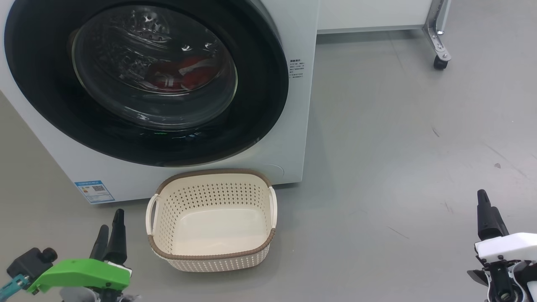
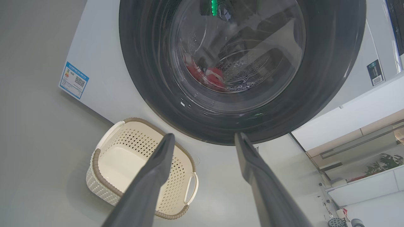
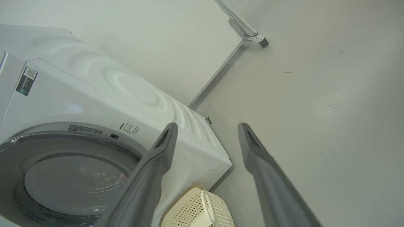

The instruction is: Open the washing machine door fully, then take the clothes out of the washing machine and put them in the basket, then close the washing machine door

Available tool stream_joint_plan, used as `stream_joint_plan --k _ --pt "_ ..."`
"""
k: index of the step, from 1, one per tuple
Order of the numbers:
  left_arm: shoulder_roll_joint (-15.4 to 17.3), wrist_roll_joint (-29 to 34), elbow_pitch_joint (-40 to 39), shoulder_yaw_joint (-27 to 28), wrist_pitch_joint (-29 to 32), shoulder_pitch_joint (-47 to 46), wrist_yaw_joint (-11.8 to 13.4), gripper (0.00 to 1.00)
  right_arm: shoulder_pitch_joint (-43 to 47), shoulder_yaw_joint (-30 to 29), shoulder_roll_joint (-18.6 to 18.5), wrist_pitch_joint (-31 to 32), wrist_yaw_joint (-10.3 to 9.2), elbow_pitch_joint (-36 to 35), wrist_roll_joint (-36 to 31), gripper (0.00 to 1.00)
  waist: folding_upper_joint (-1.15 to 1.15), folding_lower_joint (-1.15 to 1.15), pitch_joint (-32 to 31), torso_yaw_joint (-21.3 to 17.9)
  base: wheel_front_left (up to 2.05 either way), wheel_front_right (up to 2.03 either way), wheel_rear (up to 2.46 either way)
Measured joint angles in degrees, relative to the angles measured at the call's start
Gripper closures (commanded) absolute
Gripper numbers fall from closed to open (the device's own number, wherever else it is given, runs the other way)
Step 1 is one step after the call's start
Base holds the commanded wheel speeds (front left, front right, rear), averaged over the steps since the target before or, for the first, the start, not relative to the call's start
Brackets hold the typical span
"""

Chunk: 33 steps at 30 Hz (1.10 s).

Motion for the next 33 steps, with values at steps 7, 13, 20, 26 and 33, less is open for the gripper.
stream_joint_plan --k 7,13,20,26,33 --pt "0.01 6.89 -1.22 -0.64 -1.24 -0.73 1.55 0.00 0.01 2.29 -0.71 -1.43 -1.60 -0.04 -6.57 0.00 0.00 0.00 -0.10 0.08 0.00 0.00 0.00" --pt "0.01 14.03 -2.02 -2.35 -2.79 -0.76 3.03 0.00 0.07 5.01 -0.98 -2.88 -2.66 -0.03 -13.37 0.00 0.00 0.00 -0.14 0.16 0.00 0.00 0.00" --pt "-0.29 19.68 -2.21 -3.82 -4.08 -0.75 3.92 0.00 0.08 6.91 -1.02 -4.16 -3.99 -0.03 -18.97 0.00 0.00 0.00 -0.10 0.22 0.00 0.00 0.00" --pt "-0.32 24.37 -2.13 -4.99 -5.31 -0.75 4.50 0.00 0.08 8.77 -1.29 -5.45 -4.60 -0.08 -24.42 0.00 0.00 0.00 -0.06 0.41 0.00 0.00 0.00" --pt "-0.36 30.23 -1.59 -6.10 -6.51 -0.75 5.53 0.00 0.07 11.09 -1.41 -6.76 -4.67 -0.49 -30.23 0.00 0.00 0.00 0.05 0.65 0.00 0.00 0.00"
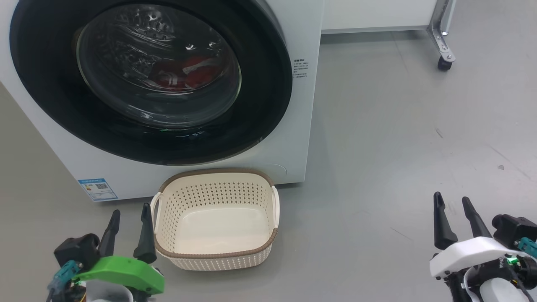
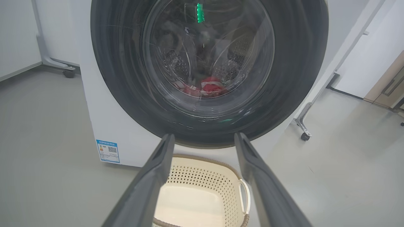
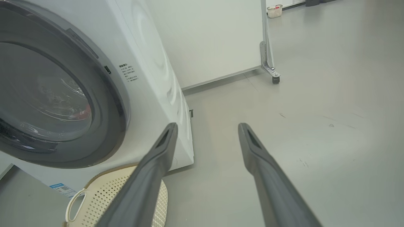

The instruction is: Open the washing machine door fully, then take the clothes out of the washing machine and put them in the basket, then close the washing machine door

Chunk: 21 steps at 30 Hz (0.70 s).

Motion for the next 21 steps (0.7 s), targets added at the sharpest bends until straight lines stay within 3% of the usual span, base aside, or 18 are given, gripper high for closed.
stream_joint_plan --k 21 --pt "-0.20 14.82 2.99 -3.21 -4.32 -0.09 2.01 0.00 -0.09 4.47 -0.10 -4.24 -0.54 -0.45 -15.56 0.00 0.00 0.00 0.21 0.35 0.00 0.00 0.00"
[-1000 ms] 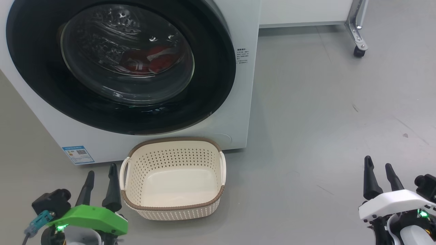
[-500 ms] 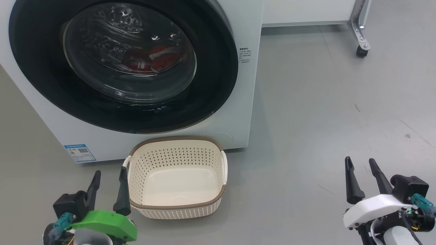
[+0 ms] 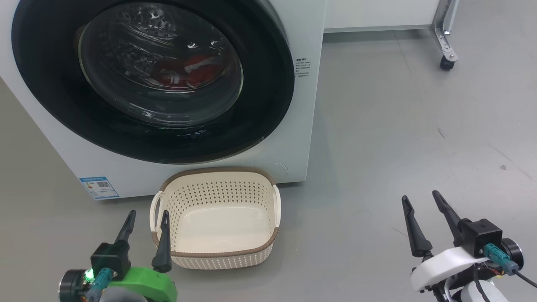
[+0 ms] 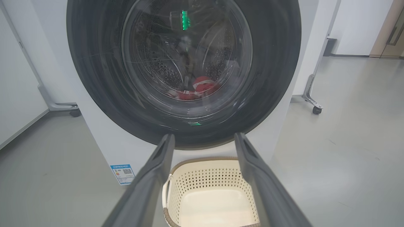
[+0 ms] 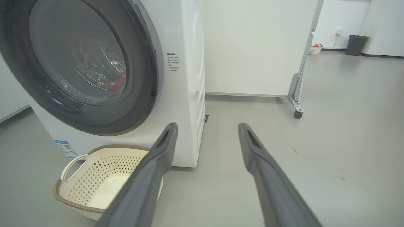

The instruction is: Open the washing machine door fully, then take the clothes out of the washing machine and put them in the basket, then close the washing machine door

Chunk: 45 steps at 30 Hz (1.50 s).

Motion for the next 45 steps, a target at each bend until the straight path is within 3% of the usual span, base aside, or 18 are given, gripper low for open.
stream_joint_plan --k 28,29,30,45 --pt "-1.47 0.43 1.56 1.99 -0.22 -0.97 0.34 0.00 -0.01 -2.04 0.49 -0.18 0.19 0.10 -1.23 0.00 0.00 0.00 -0.25 0.54 0.00 0.00 0.00" --pt "-1.47 0.44 1.57 2.02 -0.22 -1.09 0.34 0.00 -0.01 -2.12 0.51 -0.18 0.22 0.13 -1.23 0.56 0.00 0.00 -0.25 0.58 0.00 0.00 0.00" --pt "-1.49 0.44 1.58 2.05 -0.22 -1.16 0.34 0.00 -0.01 -2.19 0.53 -0.19 0.36 0.19 -1.23 1.00 0.00 0.00 -0.25 0.61 0.00 0.00 0.00" --pt "-1.79 0.56 1.97 2.38 -0.22 -1.24 -0.08 0.00 -0.01 -3.02 1.26 -0.19 1.81 0.96 -1.05 1.00 0.00 0.00 0.00 0.98 0.00 0.00 0.00"
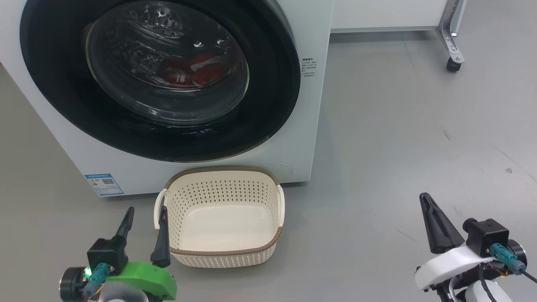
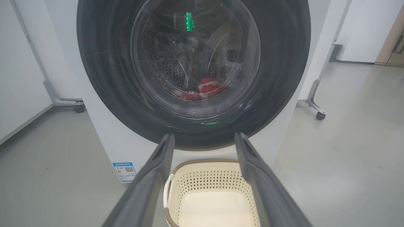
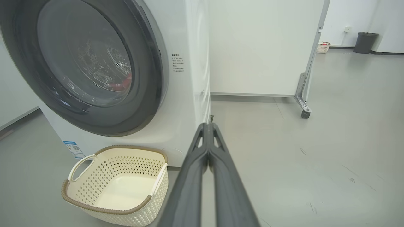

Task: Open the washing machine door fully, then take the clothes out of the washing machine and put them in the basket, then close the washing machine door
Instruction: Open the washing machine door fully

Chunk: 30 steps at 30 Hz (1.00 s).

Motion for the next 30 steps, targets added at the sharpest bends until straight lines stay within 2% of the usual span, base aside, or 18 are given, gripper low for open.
stream_joint_plan --k 6,10,14,16,20,30 --pt "-0.15 0.46 -0.10 0.12 0.00 -0.05 -0.02 0.00 0.00 -0.05 -0.03 0.00 0.78 0.37 0.15 1.00 0.00 0.00 0.48 0.20 0.00 0.00 0.00" --pt "-0.46 0.96 -0.66 0.16 -0.09 -0.51 -0.09 0.00 -0.38 -1.23 1.00 0.00 1.60 0.77 3.90 1.00 0.00 0.00 1.50 0.43 0.00 0.00 0.00" --pt "-0.71 1.54 -1.35 0.15 -0.09 -1.61 -0.52 0.00 -1.21 -4.04 4.33 0.02 2.90 1.63 11.46 1.00 0.00 0.00 2.45 0.71 0.00 0.00 0.00" --pt "-0.82 1.58 -1.87 0.13 -0.10 -1.93 -0.55 0.00 -2.10 -5.81 5.71 0.33 2.94 2.08 16.59 1.00 0.00 0.00 3.02 0.87 0.00 0.00 0.00" --pt "-0.92 1.96 -2.72 -0.10 -0.14 -2.74 -0.58 0.00 -4.64 -8.80 6.28 1.99 3.71 2.42 24.26 1.00 0.00 0.00 4.46 1.26 0.00 0.00 0.00" --pt "-1.18 2.61 -5.30 -1.02 -0.15 -5.91 -1.10 0.00 -15.53 -15.01 7.48 12.66 4.10 2.42 51.93 1.00 0.00 0.00 9.70 2.74 0.00 0.00 0.00"
